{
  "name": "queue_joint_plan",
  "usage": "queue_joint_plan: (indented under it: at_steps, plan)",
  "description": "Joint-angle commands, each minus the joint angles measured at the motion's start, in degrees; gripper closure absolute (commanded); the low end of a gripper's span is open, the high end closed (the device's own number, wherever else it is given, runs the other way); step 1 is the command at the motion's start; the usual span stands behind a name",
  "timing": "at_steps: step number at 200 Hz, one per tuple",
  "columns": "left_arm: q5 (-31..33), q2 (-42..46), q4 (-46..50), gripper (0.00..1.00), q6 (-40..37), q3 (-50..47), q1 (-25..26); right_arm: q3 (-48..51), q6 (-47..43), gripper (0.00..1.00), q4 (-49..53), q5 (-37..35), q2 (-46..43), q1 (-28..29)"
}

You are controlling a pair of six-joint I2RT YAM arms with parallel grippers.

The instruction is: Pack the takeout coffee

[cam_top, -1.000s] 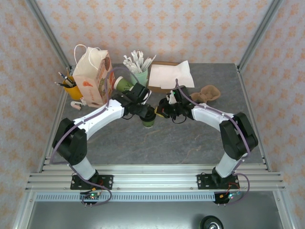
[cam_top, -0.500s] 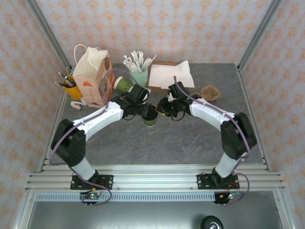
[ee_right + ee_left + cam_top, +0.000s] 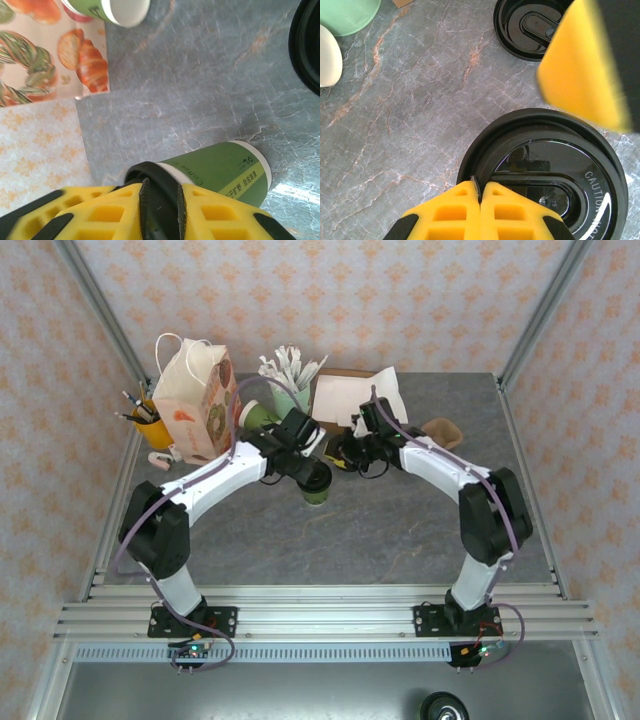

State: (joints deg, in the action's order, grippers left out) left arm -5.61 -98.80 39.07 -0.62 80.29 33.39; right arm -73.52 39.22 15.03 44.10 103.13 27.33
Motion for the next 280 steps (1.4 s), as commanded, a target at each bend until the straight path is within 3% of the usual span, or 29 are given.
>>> queue_joint_plan:
  at_steps: [1, 103, 143, 177, 221, 248, 280]
  plan:
    - [-1.25, -3.58, 9.36, 1.00, -2.41, -1.24, 0.54, -1.01, -1.75, 0.74, -0.08, 5.56, 2.48, 0.52]
    - [-1.01, -3.90, 8.66, 1.00, -1.72, -1.45, 0.54, 1.77, -1.87, 0.73, -0.49, 7.11, 1.06, 0.97]
    - [-1.25, -3.70, 6.00, 1.00, 0.69, -3.97, 0.62, 6.81, -6.24, 0.79, 8.03, -1.14, 4.97, 3.45]
    - [-3.24, -4.00, 1.07, 1.00, 4.87, -10.72, 0.64, 12.36, -5.32, 0.82, 8.59, -5.86, 7.48, 4.57]
    - [-2.74, -1.16, -0.59, 1.00, 7.91, -14.18, 1.15, 8.35, -5.60, 0.81, 11.31, -7.97, 3.88, 4.59]
    - [1.32, 1.72, 4.81, 1.00, 9.54, -8.64, 1.07, 4.99, -2.80, 0.70, 7.97, -8.51, -1.60, 4.62]
    - [4.49, 4.35, 8.75, 1.00, 14.60, -4.45, 1.15, 7.70, -2.85, 0.46, 2.04, -17.67, -11.25, 4.48]
